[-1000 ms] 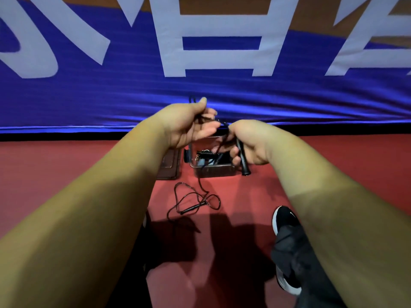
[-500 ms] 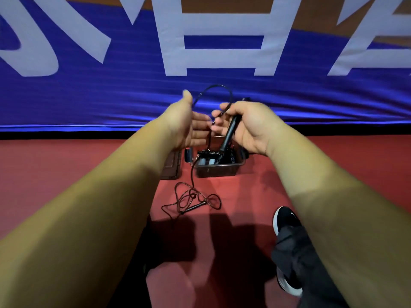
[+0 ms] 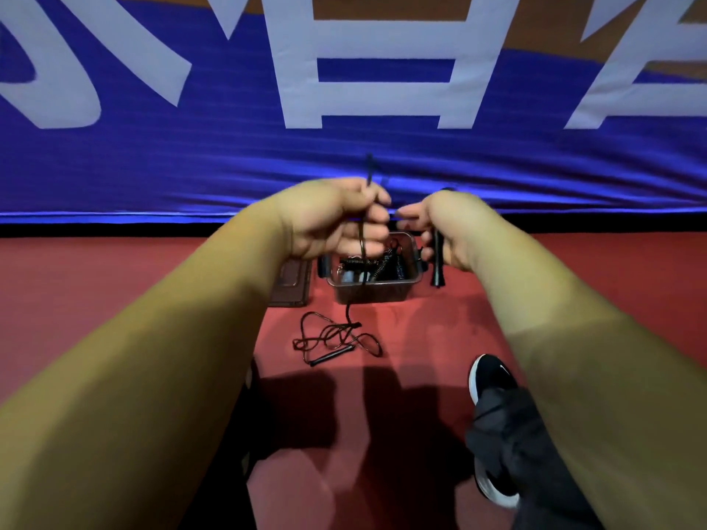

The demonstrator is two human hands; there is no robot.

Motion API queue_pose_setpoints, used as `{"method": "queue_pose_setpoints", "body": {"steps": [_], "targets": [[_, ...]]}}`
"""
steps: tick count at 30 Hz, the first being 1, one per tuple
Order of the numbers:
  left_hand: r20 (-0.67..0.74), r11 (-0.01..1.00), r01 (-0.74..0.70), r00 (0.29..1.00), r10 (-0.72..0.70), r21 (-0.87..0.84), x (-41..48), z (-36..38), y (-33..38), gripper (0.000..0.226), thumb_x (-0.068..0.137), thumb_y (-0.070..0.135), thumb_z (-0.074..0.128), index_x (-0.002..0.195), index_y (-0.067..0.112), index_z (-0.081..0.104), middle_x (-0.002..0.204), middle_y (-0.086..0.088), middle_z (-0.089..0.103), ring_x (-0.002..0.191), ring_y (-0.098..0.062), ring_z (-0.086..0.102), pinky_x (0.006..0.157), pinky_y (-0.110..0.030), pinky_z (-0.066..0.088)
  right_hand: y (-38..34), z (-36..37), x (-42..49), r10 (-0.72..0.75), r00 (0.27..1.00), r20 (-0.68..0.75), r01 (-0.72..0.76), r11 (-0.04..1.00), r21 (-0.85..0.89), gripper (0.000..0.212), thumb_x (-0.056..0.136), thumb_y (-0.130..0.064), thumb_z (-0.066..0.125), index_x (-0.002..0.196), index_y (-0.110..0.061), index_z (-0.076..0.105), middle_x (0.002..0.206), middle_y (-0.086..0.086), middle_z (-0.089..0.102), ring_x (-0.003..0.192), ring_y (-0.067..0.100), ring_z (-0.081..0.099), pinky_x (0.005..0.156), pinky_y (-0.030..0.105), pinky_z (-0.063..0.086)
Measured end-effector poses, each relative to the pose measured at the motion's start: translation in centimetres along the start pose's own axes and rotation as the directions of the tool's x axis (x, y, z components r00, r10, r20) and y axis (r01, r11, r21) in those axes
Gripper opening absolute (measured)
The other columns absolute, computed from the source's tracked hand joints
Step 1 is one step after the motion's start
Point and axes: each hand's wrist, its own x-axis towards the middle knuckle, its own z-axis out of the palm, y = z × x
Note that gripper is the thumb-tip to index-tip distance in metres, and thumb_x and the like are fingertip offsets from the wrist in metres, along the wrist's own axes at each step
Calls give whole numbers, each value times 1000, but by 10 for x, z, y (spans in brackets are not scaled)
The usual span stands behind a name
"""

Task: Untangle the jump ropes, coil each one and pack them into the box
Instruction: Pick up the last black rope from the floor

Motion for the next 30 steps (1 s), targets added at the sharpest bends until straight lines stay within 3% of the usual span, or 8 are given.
{"method": "queue_pose_setpoints", "body": {"steps": [5,10,12,15,19,21,25,30], "targets": [[-274,802,-273,951,143,-531,9,-6,27,21,112,18,44,103,9,62,77,-7,71,67,-17,76,62,-39,65,13,15,-20,14,888,460,31,995,-90,45,97,3,36,116,-16,72,100,-2,80,60,12,55,55,25,44],[-422,680,-335,906,43,-652,15,-20,29,28,112,23,44,103,4,61,96,-15,65,62,-26,76,59,-46,65,16,29,-32,-99,818,566,110,994,15,24,112,-16,47,117,-8,69,107,10,80,68,18,64,61,27,50],[-442,784,-312,895,54,-536,17,-25,28,36,112,38,41,107,7,58,99,-14,68,71,-25,78,68,-43,66,11,35,-31,-179,851,494,155,984,90,23,113,-20,47,109,-8,67,100,13,80,61,18,61,57,28,49],[-388,954,-115,921,-1,-277,19,-20,24,63,109,59,30,125,4,57,111,-11,73,83,-24,76,72,-40,63,0,39,-27,-280,901,331,184,938,294,22,113,-21,45,102,-12,63,88,10,79,52,15,58,52,27,44],[-221,997,26,974,-43,-76,11,-5,10,48,108,42,28,120,10,63,99,-6,72,80,-25,72,93,-40,57,-14,34,-19,-290,949,122,183,823,537,23,113,-19,43,100,-11,60,83,9,75,52,15,58,49,24,43],[-129,1000,-3,992,0,-19,9,-3,4,45,108,46,32,115,12,61,99,-7,71,81,-24,72,86,-37,57,-19,29,-17,-266,963,51,182,777,602,19,112,-18,43,102,-11,58,82,9,75,52,14,59,50,25,44],[156,946,-37,988,-15,323,6,3,-8,47,101,62,49,108,19,66,102,-11,72,91,-23,67,94,-38,52,-23,18,-10,-254,966,-48,217,696,684,17,111,-13,43,99,-12,56,74,7,75,50,13,59,49,24,48],[182,675,79,934,-306,734,13,-1,-41,17,105,18,60,99,4,67,112,-32,72,100,-35,64,112,-66,37,-34,-9,-3,-267,936,-229,337,497,799,22,113,-13,38,98,-12,54,70,6,74,52,14,63,52,23,47]]}}
